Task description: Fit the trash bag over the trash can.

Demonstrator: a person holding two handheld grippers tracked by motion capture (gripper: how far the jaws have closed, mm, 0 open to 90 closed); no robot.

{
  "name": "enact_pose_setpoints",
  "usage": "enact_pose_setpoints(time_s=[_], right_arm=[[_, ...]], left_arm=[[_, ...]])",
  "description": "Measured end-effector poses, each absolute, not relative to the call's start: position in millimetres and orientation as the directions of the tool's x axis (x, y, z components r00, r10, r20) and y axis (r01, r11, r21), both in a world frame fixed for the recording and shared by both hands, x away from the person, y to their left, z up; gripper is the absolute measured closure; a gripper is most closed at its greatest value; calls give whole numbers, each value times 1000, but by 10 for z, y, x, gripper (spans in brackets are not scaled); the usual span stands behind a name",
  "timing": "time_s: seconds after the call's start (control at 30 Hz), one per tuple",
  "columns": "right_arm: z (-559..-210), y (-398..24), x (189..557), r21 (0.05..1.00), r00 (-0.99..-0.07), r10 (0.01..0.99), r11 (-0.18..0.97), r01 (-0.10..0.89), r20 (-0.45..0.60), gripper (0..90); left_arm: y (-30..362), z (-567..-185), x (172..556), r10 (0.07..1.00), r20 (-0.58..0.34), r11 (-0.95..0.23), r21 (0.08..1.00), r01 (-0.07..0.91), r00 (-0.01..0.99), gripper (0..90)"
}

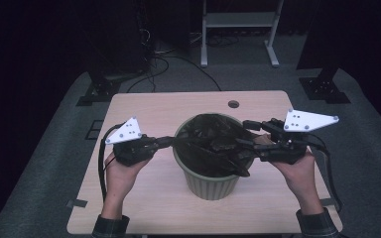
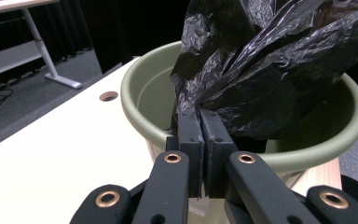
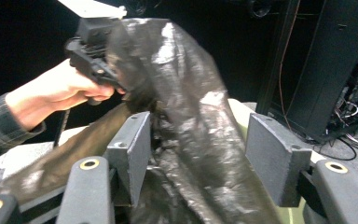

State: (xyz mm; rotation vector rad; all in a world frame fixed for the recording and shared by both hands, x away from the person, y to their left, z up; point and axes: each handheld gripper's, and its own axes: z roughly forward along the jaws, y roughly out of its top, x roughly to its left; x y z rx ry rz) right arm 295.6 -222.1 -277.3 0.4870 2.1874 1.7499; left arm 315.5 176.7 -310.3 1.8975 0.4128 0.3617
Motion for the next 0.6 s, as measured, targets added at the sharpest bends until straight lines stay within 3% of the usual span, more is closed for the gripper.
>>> enact_pose_setpoints(time_s=[0.1, 0.17, 0.23, 0.27, 0.3, 0.33, 0.37, 0.47, 0.6], right_arm=[[-2782, -2191, 2951, 974, -897, 441, 214, 69, -34, 392], [-2790, -2152, 2996, 973, -888, 458, 222, 70, -41, 445], [-2789, -2134, 3052, 969, -888, 458, 233, 78, -39, 703], [-2783, -2123, 3103, 971, -871, 489, 227, 72, -50, 867], [-2776, -2119, 3137, 970, -870, 492, 228, 83, -41, 899], [-2773, -2112, 3169, 969, -866, 499, 228, 91, -36, 900], [-2773, -2112, 3169, 969, -866, 499, 228, 91, -36, 900], [-2780, -2077, 3251, 964, -854, 520, 240, 115, -28, 900], [-2796, -2064, 3280, 961, -848, 530, 246, 129, -22, 900]], left_arm=[[1728, -3105, 3142, 441, 57, -337, 935, 107, 895, 878], [1713, -3115, 3138, 435, 59, -343, 934, 104, 898, 878], [1720, -3129, 3137, 437, 60, -349, 931, 108, 897, 875], [1757, -3148, 3136, 449, 62, -346, 932, 109, 891, 811], [1757, -3148, 3136, 449, 62, -346, 932, 109, 891, 729], [1784, -3150, 3132, 457, 61, -345, 932, 114, 888, 671], [1816, -3142, 3119, 459, 62, -340, 934, 111, 886, 671], [1933, -3016, 3012, 444, 75, -325, 942, 82, 893, 465], [1955, -2881, 2900, 419, 111, -316, 948, 30, 901, 393]])
